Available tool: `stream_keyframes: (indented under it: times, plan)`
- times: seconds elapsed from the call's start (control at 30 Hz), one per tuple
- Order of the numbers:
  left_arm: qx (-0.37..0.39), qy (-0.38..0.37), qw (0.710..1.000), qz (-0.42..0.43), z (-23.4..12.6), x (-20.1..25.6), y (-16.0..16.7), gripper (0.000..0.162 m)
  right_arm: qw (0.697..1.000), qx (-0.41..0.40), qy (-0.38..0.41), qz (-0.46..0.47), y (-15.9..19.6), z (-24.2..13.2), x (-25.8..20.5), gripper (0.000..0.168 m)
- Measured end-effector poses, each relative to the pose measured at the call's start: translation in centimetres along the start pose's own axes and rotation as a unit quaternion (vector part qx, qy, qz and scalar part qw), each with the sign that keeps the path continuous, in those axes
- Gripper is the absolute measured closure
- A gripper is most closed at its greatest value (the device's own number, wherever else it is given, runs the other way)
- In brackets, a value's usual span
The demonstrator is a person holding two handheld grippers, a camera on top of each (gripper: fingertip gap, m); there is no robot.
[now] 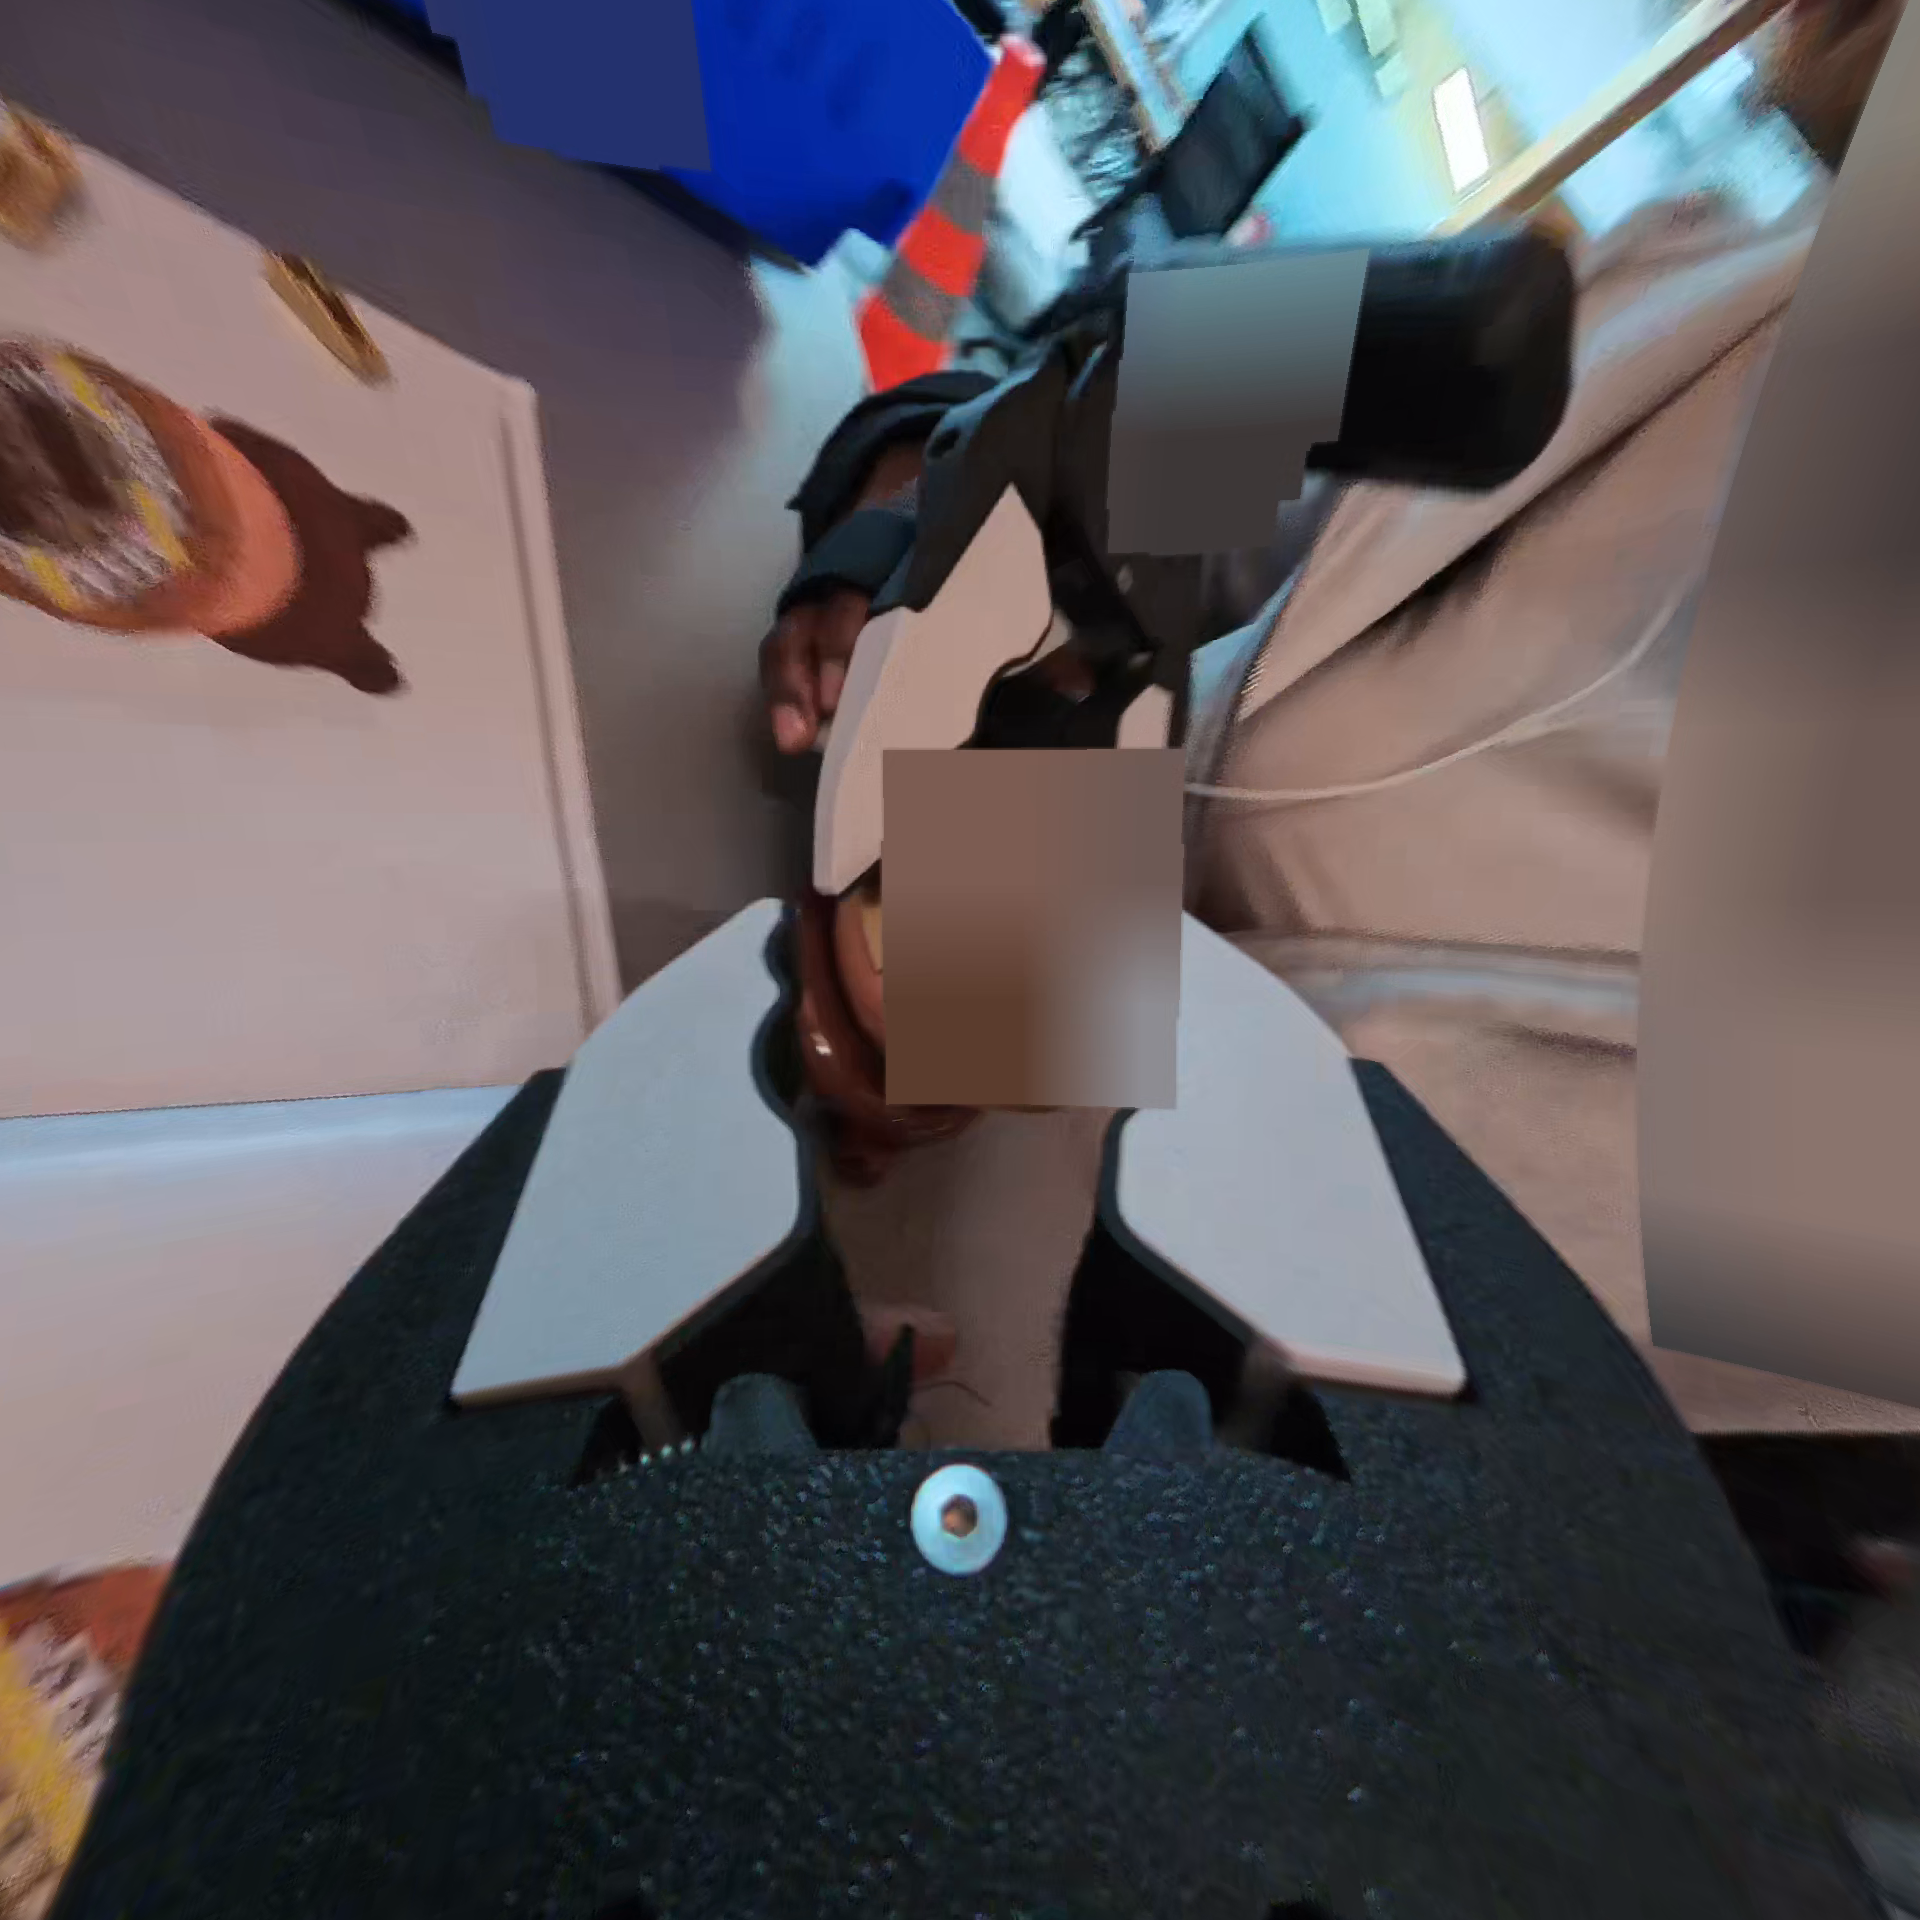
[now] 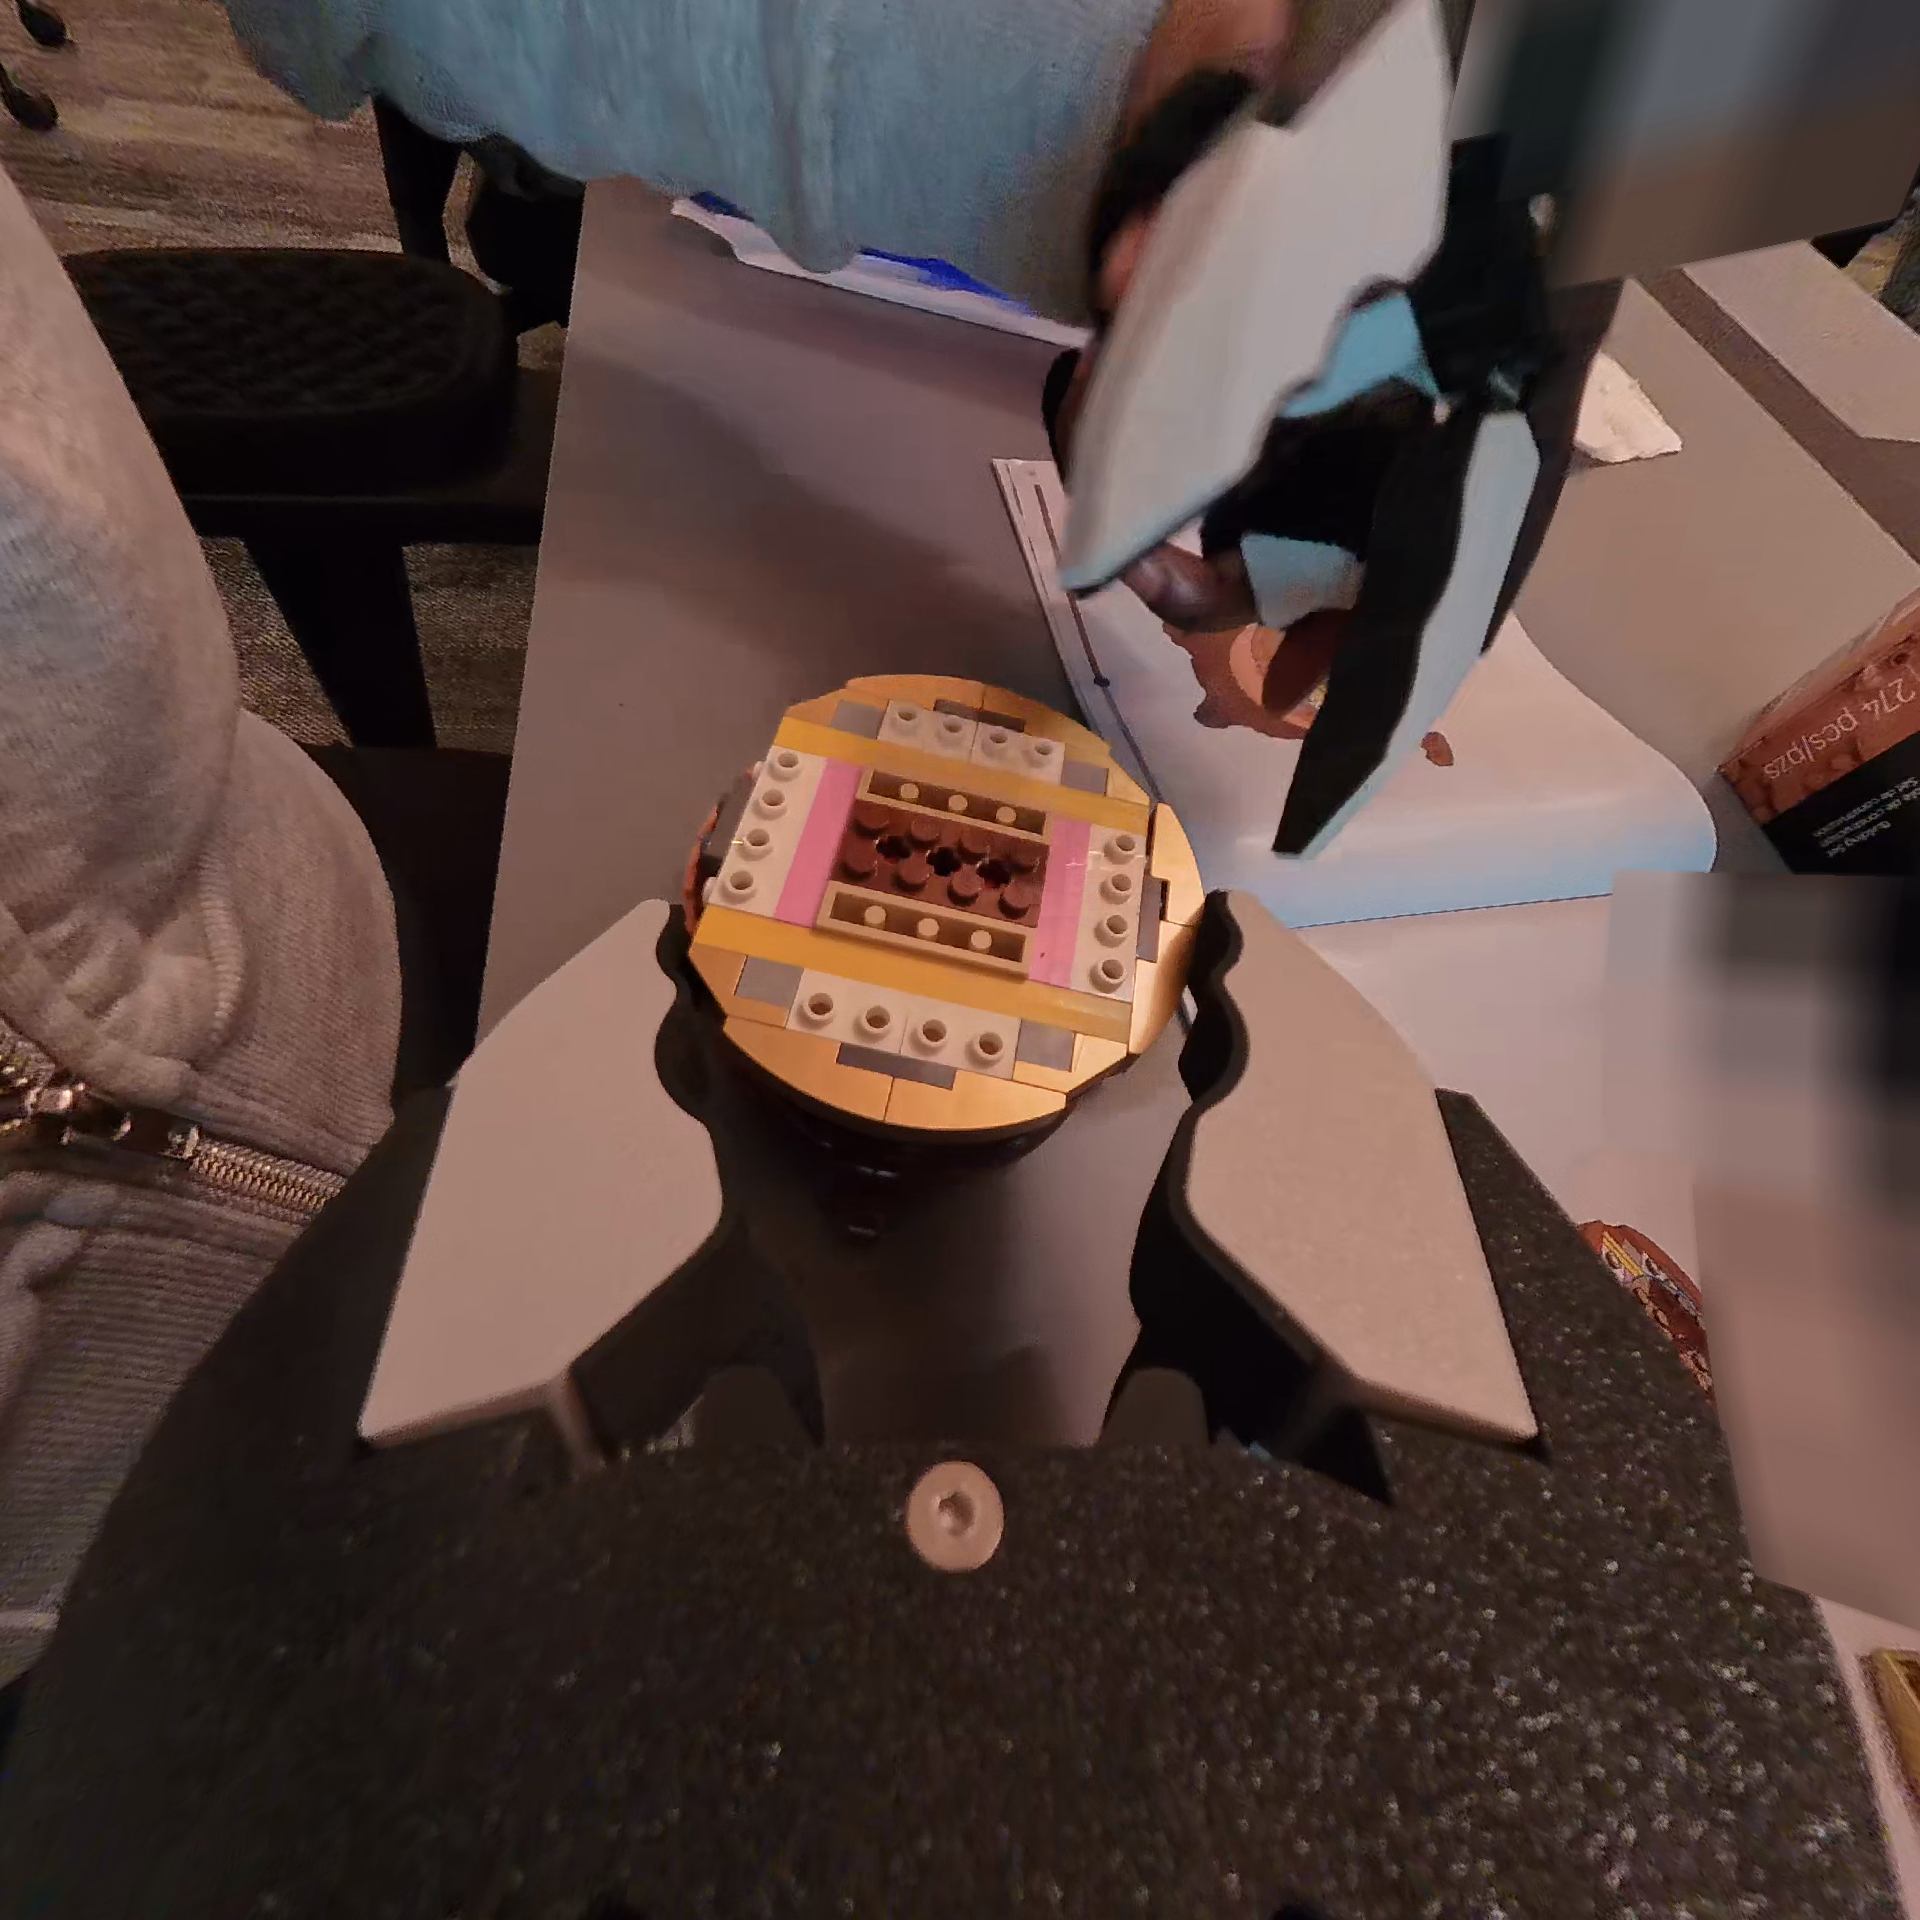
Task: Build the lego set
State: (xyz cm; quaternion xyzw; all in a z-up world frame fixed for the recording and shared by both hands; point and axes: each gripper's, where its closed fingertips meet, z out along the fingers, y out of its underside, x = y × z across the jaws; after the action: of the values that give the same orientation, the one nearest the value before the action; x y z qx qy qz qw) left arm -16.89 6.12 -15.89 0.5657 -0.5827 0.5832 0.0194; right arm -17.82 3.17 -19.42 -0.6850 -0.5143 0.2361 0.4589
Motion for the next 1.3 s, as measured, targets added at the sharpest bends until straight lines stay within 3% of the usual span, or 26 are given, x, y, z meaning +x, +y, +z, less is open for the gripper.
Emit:
stream_keyframes:
  times: [0.1,0.37,1.03,1.3]
  plan:
    - [-0.001,-0.077,0.992,0.098,0.6,0.6,1.1,0.091,1.0,0.004,-0.002,0.0,0.0,-0.1,0.1,0.078]
    - [0.018,-0.183,0.956,0.231,2.5,0.5,2.5,0.09,1.0,0.008,-0.016,-0.004,0.1,0.0,0.2,0.078]
    - [0.026,-0.226,0.945,0.234,2.6,0.7,2.5,0.092,0.998,0.014,-0.058,-0.033,0.1,0.0,0.2,0.078]
    - [0.011,-0.25,0.911,0.327,2.5,0.5,3.1,0.086,0.996,0.04,-0.074,-0.037,0.0,-0.1,0.3,0.078]
